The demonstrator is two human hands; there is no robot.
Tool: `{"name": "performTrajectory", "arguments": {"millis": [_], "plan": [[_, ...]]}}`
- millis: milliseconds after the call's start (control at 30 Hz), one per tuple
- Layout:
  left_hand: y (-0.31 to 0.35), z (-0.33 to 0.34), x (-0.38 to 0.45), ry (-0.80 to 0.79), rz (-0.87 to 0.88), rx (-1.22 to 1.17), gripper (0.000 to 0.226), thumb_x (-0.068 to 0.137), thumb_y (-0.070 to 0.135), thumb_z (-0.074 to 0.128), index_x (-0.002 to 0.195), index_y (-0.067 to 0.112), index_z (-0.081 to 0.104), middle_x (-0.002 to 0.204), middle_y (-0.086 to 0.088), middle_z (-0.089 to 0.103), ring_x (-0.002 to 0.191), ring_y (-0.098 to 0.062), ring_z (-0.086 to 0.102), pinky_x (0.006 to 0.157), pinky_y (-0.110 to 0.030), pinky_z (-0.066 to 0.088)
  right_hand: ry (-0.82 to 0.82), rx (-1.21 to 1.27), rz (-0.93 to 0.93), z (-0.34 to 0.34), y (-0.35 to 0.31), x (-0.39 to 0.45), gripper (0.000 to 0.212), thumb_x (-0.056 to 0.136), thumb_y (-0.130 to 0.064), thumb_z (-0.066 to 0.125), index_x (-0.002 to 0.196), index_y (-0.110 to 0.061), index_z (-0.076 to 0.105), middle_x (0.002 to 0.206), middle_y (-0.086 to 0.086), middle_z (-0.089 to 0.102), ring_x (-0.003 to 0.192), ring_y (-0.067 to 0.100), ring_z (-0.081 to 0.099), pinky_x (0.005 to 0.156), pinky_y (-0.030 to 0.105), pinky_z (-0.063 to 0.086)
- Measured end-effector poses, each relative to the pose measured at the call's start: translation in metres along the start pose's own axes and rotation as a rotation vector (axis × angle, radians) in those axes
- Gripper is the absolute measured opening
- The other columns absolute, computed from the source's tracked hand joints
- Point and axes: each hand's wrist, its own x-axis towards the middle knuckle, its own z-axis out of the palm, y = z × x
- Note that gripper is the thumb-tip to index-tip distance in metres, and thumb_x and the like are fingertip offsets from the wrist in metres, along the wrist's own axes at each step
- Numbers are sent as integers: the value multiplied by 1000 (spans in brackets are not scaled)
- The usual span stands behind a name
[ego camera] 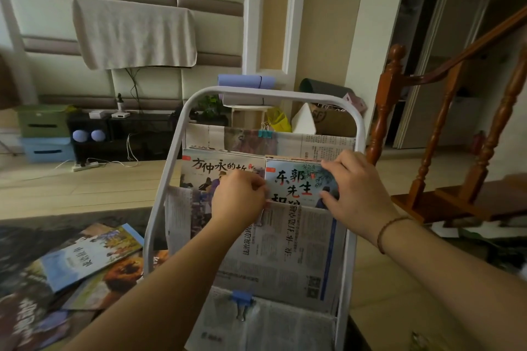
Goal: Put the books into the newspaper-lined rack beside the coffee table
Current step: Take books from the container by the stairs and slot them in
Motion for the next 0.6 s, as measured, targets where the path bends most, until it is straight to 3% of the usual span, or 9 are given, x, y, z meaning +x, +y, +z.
{"name": "performTrajectory", "arguments": {"millis": [200, 267, 333, 367, 400, 467, 533, 600], "plan": [[4, -2, -5, -9, 0, -36, 10, 91, 18, 66, 94, 19, 75, 84, 4, 74, 75, -9, 70, 74, -34, 61, -34, -34, -3, -5, -4, 0, 57, 76, -28, 76, 127, -8, 57, 109, 5, 50, 106, 23, 47, 88, 45, 50], [4, -3, -9, 5, 6, -74, 8, 91, 18, 67, 93, 20, 74, 83, 4, 74, 74, -8, 71, 72, -32, 62, -2, 103, 45, -3, -5, -12, 71, 81, -22, 73, 143, -10, 41, 133, 7, 44, 128, 20, 38, 103, 45, 46], [4, -4, -10, 24, -4, -107, 10, 90, 17, 67, 97, 18, 74, 86, 4, 74, 73, -5, 71, 70, -29, 62, 63, 393, 220, 4, -11, -35, 87, 87, -20, 68, 155, -19, 12, 158, -2, 16, 147, 11, 11, 115, 37, 31], [5, -5, -11, 25, -13, -121, 11, 90, 17, 67, 99, 18, 74, 87, 4, 74, 73, -5, 71, 69, -28, 61, 82, 565, 353, 7, -19, -50, 90, 90, -23, 65, 155, -27, 2, 160, -9, 7, 148, 8, 6, 116, 35, 27], [5, -6, -12, 26, -18, -132, 11, 91, 17, 67, 99, 19, 74, 88, 4, 74, 73, -5, 71, 68, -29, 62, 84, 748, 490, 13, -27, -63, 86, 93, -27, 61, 153, -36, 0, 159, -13, 10, 147, 8, 11, 114, 35, 31], [7, -8, -12, 27, -13, -123, 11, 92, 17, 65, 98, 21, 74, 88, 4, 75, 72, -5, 72, 68, -31, 62, 21, 1002, 677, 25, -44, -84, 66, 95, -31, 55, 146, -45, 15, 147, -12, 38, 135, 10, 40, 96, 30, 51], [10, -9, -12, 19, 1, -102, 13, 93, 18, 63, 97, 23, 74, 85, 6, 74, 70, -5, 71, 65, -29, 62, 12, 1046, 737, 35, -49, -93, 55, 96, -27, 54, 144, -39, 29, 130, -7, 56, 117, 11, 58, 82, 29, 58], [16, -9, -13, 33, 20, -49, 15, 94, 17, 61, 98, 22, 74, 80, 9, 71, 66, -4, 69, 59, -20, 58, 35, 1064, 765, 38, -48, -94, 47, 96, -18, 54, 138, -34, 40, 114, -10, 62, 103, 8, 63, 74, 22, 58]]}}
